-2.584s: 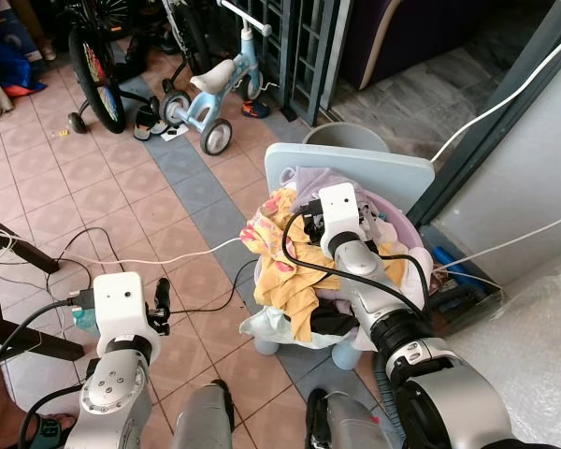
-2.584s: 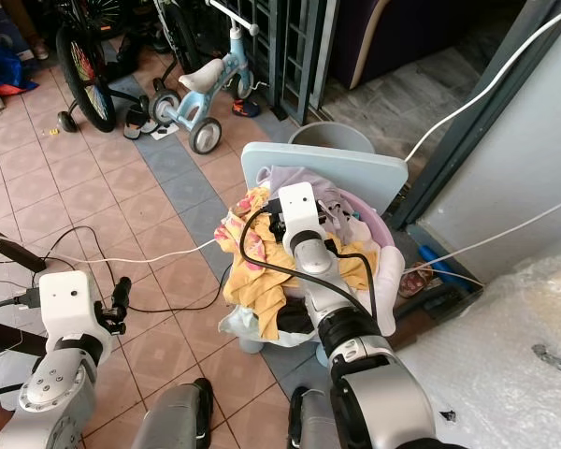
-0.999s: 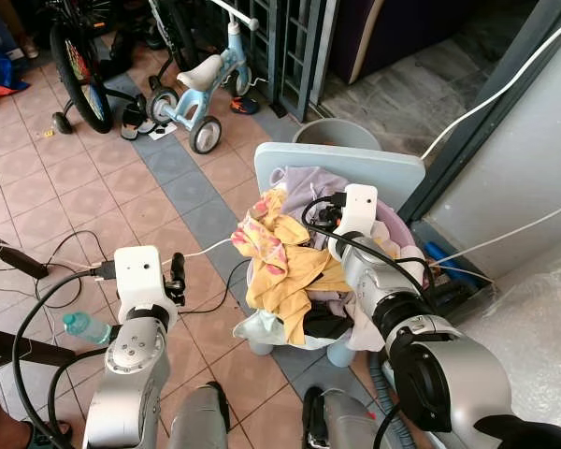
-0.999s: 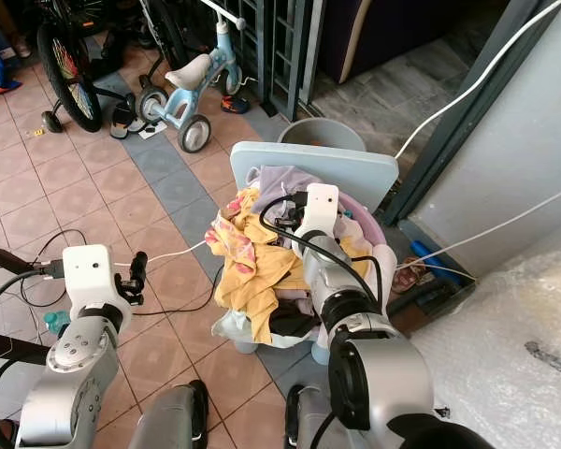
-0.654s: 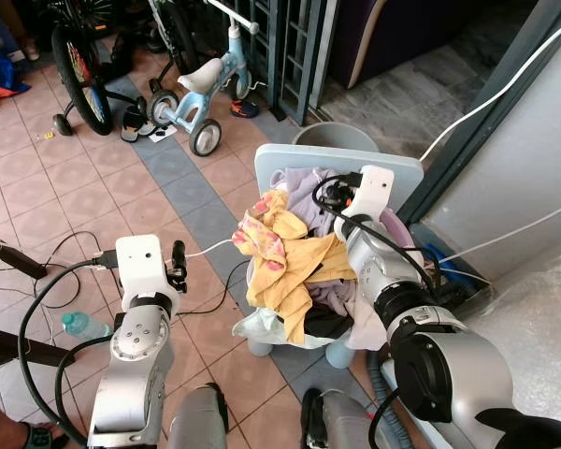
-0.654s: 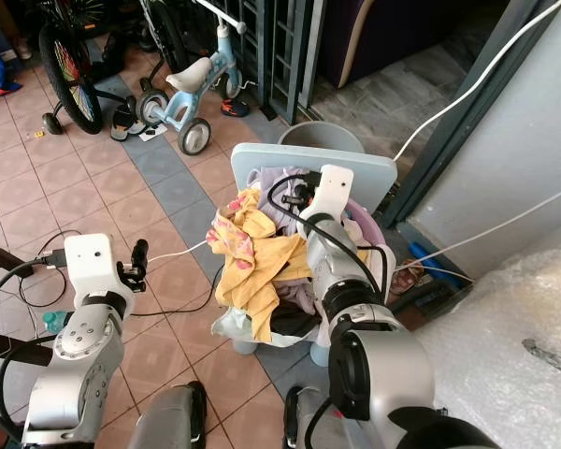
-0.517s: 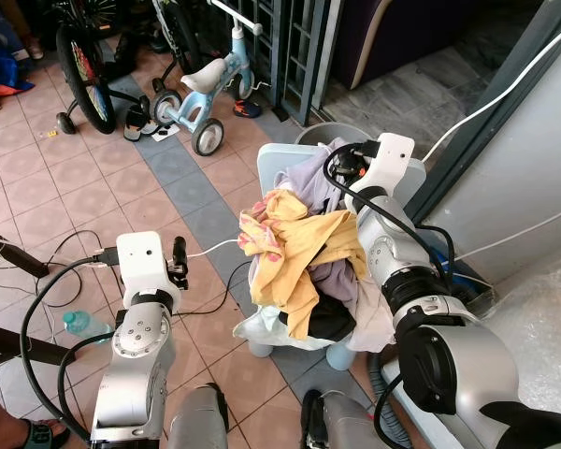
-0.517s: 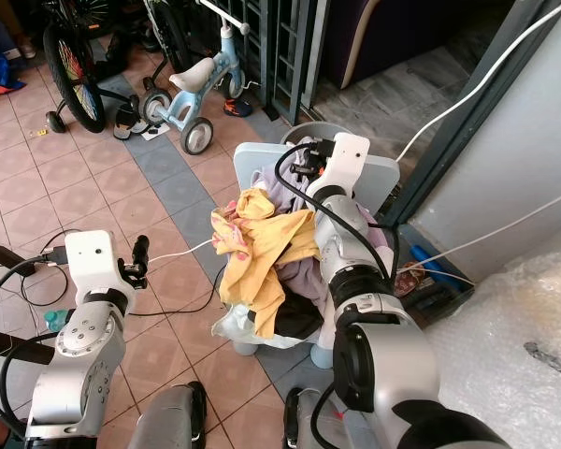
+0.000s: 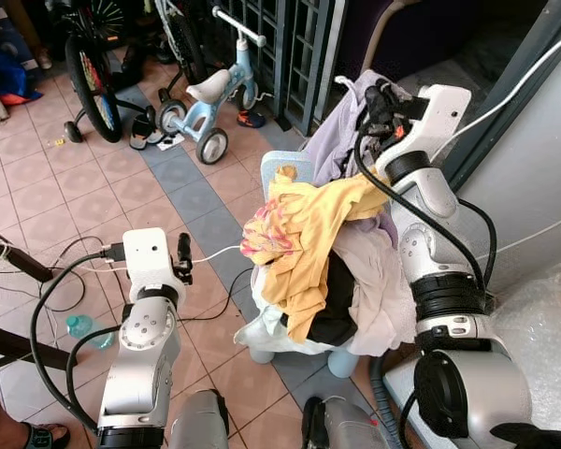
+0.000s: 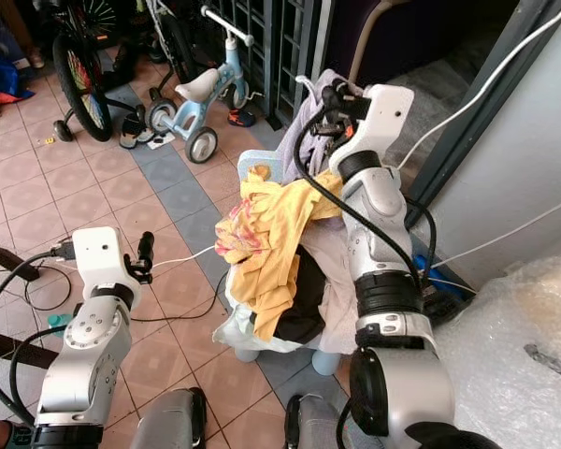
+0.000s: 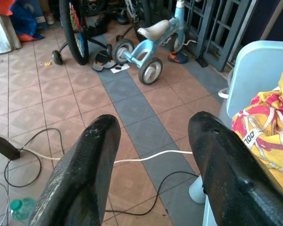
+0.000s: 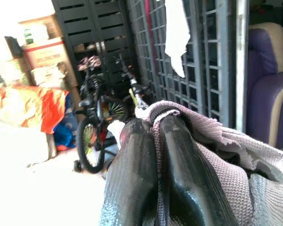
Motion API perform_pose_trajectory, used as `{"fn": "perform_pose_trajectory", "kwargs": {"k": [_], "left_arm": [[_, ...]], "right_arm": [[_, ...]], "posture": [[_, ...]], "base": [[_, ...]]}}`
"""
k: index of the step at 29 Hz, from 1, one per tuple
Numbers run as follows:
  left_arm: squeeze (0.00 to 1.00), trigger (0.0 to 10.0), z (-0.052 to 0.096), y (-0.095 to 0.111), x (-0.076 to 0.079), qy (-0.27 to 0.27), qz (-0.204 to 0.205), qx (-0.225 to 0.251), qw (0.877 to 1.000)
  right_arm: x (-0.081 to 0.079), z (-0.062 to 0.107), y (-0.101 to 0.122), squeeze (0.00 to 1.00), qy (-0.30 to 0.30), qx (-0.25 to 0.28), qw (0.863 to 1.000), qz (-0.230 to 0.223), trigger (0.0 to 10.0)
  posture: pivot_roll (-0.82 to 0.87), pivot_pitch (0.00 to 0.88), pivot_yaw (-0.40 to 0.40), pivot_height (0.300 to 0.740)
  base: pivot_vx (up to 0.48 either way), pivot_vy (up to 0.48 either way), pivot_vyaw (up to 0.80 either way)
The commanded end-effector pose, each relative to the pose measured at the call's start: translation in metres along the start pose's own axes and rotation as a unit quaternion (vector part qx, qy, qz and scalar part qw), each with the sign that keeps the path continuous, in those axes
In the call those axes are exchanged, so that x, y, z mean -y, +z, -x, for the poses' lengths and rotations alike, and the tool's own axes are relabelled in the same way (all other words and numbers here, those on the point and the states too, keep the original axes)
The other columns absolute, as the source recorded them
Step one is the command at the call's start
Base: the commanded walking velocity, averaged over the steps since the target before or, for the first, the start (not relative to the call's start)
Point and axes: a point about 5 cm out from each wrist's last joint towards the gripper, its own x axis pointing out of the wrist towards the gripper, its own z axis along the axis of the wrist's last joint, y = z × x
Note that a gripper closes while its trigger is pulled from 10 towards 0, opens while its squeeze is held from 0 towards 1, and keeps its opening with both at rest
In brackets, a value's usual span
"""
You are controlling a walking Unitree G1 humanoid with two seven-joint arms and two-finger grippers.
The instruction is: Clothes washing
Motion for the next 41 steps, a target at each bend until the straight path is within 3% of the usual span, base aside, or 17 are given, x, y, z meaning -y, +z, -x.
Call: {"fn": "perform_pose_trajectory", "kwargs": {"k": [1,2,4,8,9,11,14,19,22,26,29,32,33,38,39,40,41], "left_arm": [[0.00,10.0,0.001,-0.004,0.002,-0.008,-0.008,-0.006,1.000],[0.00,10.0,0.001,-0.004,0.002,-0.008,-0.008,-0.006,1.000],[0.00,10.0,0.000,-0.004,0.003,-0.009,-0.006,-0.007,1.000],[0.00,10.0,-0.001,-0.005,0.001,-0.010,-0.009,-0.008,1.000],[0.00,10.0,-0.001,-0.006,0.002,-0.013,-0.011,-0.010,1.000],[0.00,10.0,-0.002,-0.008,0.005,-0.019,-0.014,-0.014,1.000],[0.00,10.0,-0.003,-0.007,0.006,-0.019,-0.014,-0.013,1.000],[0.00,10.0,-0.008,-0.001,0.003,-0.015,-0.017,0.000,1.000],[0.00,10.0,-0.009,0.000,0.002,-0.013,-0.023,0.006,1.000],[0.00,10.0,-0.011,0.004,0.004,-0.010,-0.026,0.016,0.999],[0.00,10.0,-0.013,0.007,0.005,-0.004,-0.022,0.023,0.999],[0.00,10.0,-0.011,0.009,0.007,0.012,0.002,0.027,1.000],[0.00,10.0,-0.011,0.009,0.007,0.012,0.002,0.027,1.000],[0.00,10.0,-0.008,0.004,0.011,-0.004,0.000,0.024,1.000],[0.00,10.0,-0.010,0.005,0.011,-0.005,0.000,0.025,1.000],[0.00,10.0,-0.012,0.007,0.012,-0.005,0.005,0.030,1.000],[0.00,10.0,-0.013,0.008,0.012,-0.004,0.010,0.033,0.999]], "right_arm": [[-0.012,0.004,-0.003,0.00,0.060,-0.024,0.998,0.027,0.0],[-0.012,0.004,-0.003,0.00,0.060,-0.024,0.998,0.027,0.0],[-0.011,0.020,-0.029,0.00,0.071,-0.086,0.992,0.050,0.0],[-0.007,0.031,-0.037,0.00,0.035,-0.088,0.994,0.057,0.0],[-0.010,0.032,-0.038,0.00,0.042,-0.094,0.993,0.062,0.0],[-0.019,0.038,-0.055,0.00,0.095,-0.161,0.978,0.091,0.0],[-0.021,0.040,-0.062,0.00,0.106,-0.183,0.972,0.097,0.0],[-0.012,0.017,-0.023,0.00,0.009,-0.056,0.993,0.100,0.0],[-0.006,0.006,0.008,0.00,-0.042,0.027,0.992,0.112,0.0],[0.000,-0.003,0.040,0.00,-0.076,0.093,0.985,0.127,0.0],[0.002,-0.006,0.052,0.00,-0.092,0.113,0.979,0.141,0.0],[0.009,-0.002,0.062,0.00,-0.116,0.119,0.965,0.204,0.0],[0.009,-0.002,0.062,0.00,-0.116,0.119,0.965,0.204,0.0],[0.029,0.014,0.064,0.00,-0.192,0.114,0.943,0.247,0.0],[0.030,0.015,0.064,0.00,-0.193,0.114,0.943,0.246,3.1],[0.031,0.015,0.062,0.00,-0.196,0.107,0.943,0.247,10.0],[0.032,0.015,0.062,0.00,-0.198,0.102,0.943,0.248,10.0]], "posture": [[0.05,0.058,0.001,0.740],[0.05,0.058,0.001,0.740],[0.05,0.053,0.001,0.740],[0.05,0.050,0.006,0.740],[0.05,0.046,0.007,0.740],[0.05,0.037,0.009,0.740],[0.05,0.038,0.010,0.740],[0.05,0.042,0.028,0.740],[0.04,0.046,0.036,0.740],[0.03,0.054,0.026,0.740],[0.02,0.062,0.013,0.740],[0.02,0.064,-0.012,0.740],[0.02,0.064,-0.012,0.740],[0.01,0.070,-0.007,0.740],[0.00,0.069,-0.005,0.740],[0.00,0.059,-0.001,0.740],[0.00,0.059,-0.001,0.740]], "base": [[0.000,0.000,0.00],[0.000,0.000,0.00],[0.000,0.000,0.00],[0.000,0.000,0.00],[0.000,0.000,0.00],[0.000,0.000,0.00],[0.000,0.000,0.00],[0.000,0.000,0.00],[0.000,0.000,0.00],[0.000,0.000,0.00],[0.000,0.000,0.00],[0.000,0.000,0.00],[0.000,0.000,0.00],[0.000,0.000,0.00],[0.000,0.000,0.00],[0.000,0.000,0.00],[0.000,0.000,0.00]]}}
